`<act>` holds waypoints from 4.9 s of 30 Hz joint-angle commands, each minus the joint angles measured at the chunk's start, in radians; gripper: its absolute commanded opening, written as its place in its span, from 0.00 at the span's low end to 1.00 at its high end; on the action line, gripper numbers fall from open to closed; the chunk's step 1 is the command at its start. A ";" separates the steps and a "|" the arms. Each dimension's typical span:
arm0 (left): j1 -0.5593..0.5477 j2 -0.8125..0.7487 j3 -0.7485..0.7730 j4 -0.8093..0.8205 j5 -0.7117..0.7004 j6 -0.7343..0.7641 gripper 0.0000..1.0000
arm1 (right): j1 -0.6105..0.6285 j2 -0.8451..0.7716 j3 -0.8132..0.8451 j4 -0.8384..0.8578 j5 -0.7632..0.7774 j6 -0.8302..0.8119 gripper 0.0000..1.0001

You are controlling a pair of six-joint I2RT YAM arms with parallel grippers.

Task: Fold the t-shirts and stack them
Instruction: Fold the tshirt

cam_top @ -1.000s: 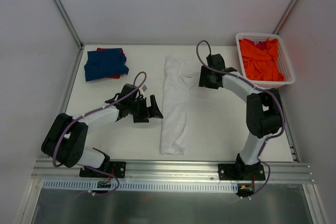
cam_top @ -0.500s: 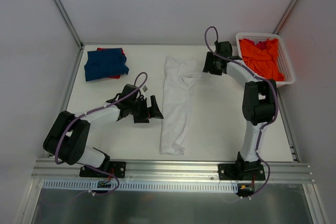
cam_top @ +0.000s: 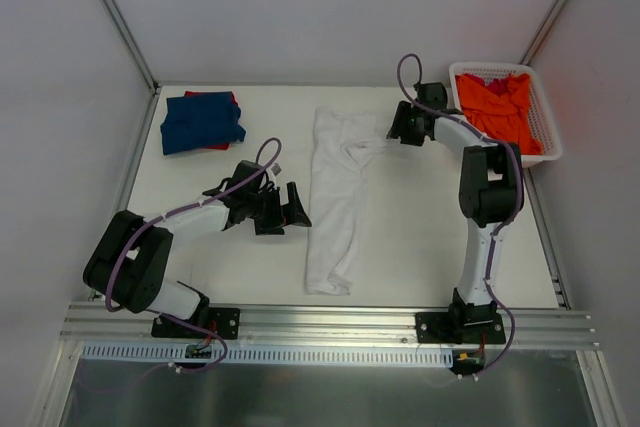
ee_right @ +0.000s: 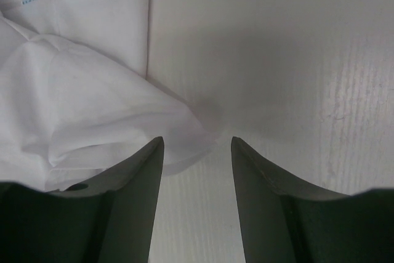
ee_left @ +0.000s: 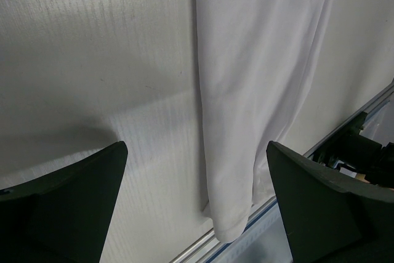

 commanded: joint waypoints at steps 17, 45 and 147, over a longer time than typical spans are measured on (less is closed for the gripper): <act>-0.003 -0.011 -0.011 0.018 0.019 -0.007 0.98 | -0.041 0.012 -0.089 0.133 -0.126 0.087 0.46; -0.003 -0.031 -0.021 0.017 0.024 -0.012 0.97 | -0.006 -0.096 -0.096 0.136 -0.149 0.069 0.01; -0.005 0.022 -0.015 0.018 0.061 0.012 0.99 | 0.155 0.138 0.153 -0.090 -0.166 -0.007 0.24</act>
